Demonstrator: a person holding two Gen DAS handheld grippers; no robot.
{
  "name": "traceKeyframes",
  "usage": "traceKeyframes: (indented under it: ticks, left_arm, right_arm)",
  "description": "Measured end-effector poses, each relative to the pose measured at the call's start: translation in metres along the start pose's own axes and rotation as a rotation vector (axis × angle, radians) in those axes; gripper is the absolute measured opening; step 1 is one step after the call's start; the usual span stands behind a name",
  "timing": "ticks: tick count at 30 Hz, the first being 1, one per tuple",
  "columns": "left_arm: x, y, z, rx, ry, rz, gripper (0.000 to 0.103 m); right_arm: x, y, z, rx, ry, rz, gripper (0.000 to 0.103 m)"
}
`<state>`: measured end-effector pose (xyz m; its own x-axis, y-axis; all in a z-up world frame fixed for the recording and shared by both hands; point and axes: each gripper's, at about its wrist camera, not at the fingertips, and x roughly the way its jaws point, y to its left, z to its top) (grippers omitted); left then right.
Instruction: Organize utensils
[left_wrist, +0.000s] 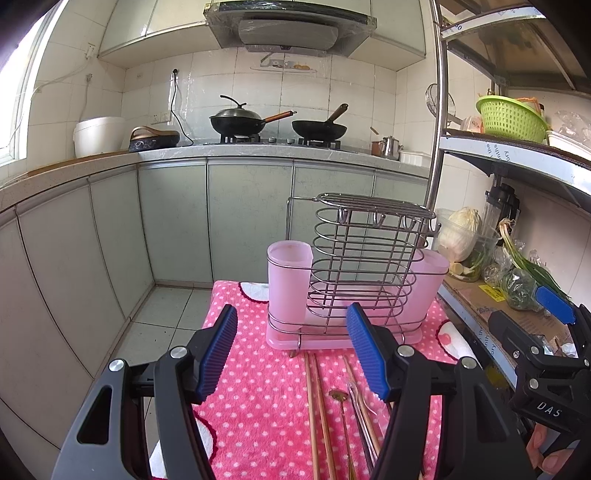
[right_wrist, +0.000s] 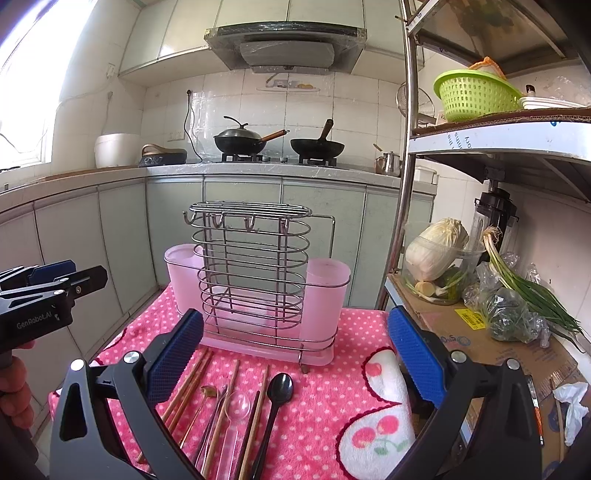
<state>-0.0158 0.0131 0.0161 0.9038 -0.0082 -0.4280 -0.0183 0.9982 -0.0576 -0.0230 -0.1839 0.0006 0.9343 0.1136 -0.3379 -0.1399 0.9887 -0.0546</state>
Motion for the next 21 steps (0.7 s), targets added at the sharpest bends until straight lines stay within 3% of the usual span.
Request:
traceKeyframes:
  ticks: [8,14,17,19,21]
  left_arm:
    - [0.03,0.008,-0.01,0.004,0.163,-0.042,0.061]
    - [0.063,0.019,-0.027,0.0,0.347,-0.094,0.061]
    - [0.082,0.023,-0.033,-0.011,0.429,-0.12,0.056]
    - [0.094,0.025,-0.036,-0.026,0.47,-0.129,0.054]
    - [0.107,0.026,-0.039,-0.037,0.517,-0.125,0.052]
  right_arm:
    - [0.024,-0.001,-0.013,-0.011,0.168,0.072,0.1]
    - [0.049,-0.006,-0.035,-0.007,0.311,0.085,0.1]
    - [0.06,-0.011,-0.045,0.025,0.365,0.087,0.1]
    - [0.068,-0.019,-0.05,0.068,0.403,0.101,0.097]
    - [0.076,-0.027,-0.053,0.115,0.441,0.117,0.086]
